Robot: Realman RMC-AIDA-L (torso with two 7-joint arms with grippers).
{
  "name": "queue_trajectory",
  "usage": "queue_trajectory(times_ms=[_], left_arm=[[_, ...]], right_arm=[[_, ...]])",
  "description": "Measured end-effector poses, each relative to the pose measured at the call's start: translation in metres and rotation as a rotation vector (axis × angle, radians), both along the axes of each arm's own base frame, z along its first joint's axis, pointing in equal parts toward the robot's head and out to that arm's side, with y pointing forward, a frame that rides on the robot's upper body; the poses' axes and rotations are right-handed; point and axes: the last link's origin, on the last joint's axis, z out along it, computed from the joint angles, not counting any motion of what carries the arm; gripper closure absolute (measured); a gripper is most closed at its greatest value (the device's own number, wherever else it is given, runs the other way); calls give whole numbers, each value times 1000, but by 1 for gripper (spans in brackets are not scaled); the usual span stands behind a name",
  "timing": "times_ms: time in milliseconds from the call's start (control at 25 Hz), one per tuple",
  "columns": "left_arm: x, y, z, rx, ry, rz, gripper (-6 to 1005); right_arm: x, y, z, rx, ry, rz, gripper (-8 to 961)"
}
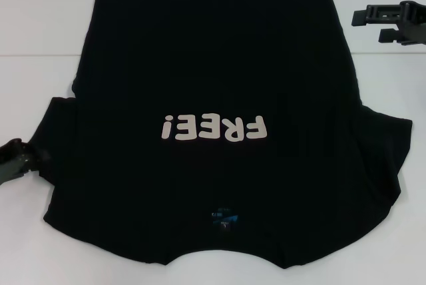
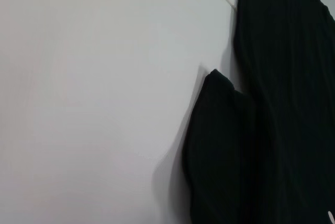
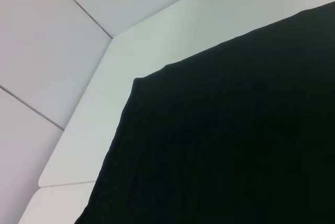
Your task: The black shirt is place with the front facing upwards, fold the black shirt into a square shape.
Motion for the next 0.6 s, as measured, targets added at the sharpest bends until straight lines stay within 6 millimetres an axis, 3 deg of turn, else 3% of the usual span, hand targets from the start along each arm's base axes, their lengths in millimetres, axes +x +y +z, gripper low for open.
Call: queue_trajectory(times_ms=[120, 320, 600], left_arm=[[-1, -1, 0, -6, 5, 4, 662], [-1, -1, 0, -6, 8, 7, 847], [-1, 0, 9, 13, 24, -10, 1000]], right_arm=[[0, 0, 0, 0, 3, 0, 12], [0, 0, 1, 1, 7, -1, 17], [3, -2, 2, 4, 11, -9, 23]])
